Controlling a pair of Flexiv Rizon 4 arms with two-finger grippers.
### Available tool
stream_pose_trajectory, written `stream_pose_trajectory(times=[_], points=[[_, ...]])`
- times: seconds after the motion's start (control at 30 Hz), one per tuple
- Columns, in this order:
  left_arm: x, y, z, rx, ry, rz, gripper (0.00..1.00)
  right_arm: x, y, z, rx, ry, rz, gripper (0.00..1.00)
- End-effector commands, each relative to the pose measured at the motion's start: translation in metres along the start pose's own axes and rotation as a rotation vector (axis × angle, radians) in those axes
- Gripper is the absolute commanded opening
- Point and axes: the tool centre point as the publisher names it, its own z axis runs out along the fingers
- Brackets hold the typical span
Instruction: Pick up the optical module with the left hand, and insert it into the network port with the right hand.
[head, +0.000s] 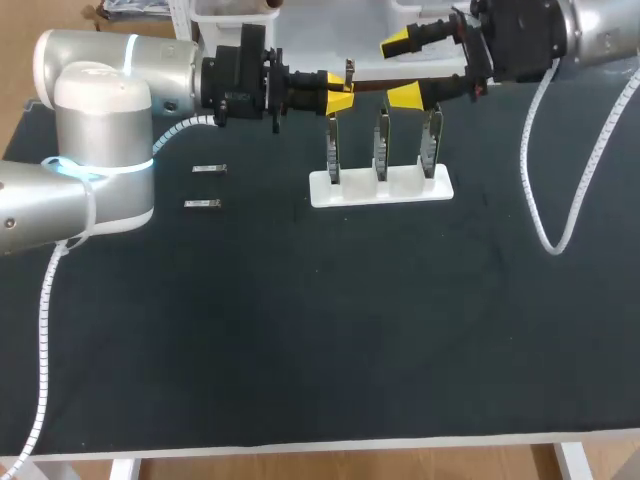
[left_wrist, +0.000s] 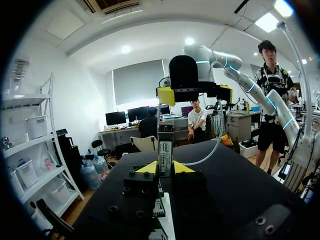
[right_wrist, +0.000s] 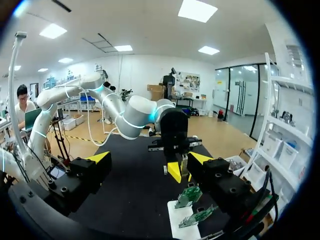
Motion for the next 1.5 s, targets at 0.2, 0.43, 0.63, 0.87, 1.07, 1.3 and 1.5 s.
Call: stream_pose_trajectory(times=[0.2,0.43,0.63,0.87,1.07,1.3,1.5], points=[[0.000,0.000,0.000,-0.002,0.000,0.002,0.00,-0.011,-0.016,0.023,-0.088,0.006,-0.089,1.00],[0.000,0.000,0.000,-0.002,0.000,0.002,0.00,-0.007,-0.020,0.034,-0.109,-0.024,-0.112,1.00],[0.000,0.000,0.000,-0.002,0.000,0.002,0.00,-0.005,-0.017,0.032,-0.106,-0.035,-0.114,1.00],[0.000,0.000,0.000,-0.002,0.000,0.002,0.00,-0.001,-0.015,0.030,-0.107,-0.034,-0.118,1.00],[0.000,0.000,0.000,-0.002,0.000,0.002,0.00,0.005,-0.014,0.031,-0.107,-0.044,-0.107,1.00],[0.000,0.000,0.000,-0.002,0.000,0.002,0.00,0.008,-0.015,0.033,-0.115,-0.059,-0.103,1.00],[0.000,0.000,0.000,-0.002,0.000,0.002,0.00,0.009,-0.018,0.035,-0.124,-0.063,-0.104,1.00]])
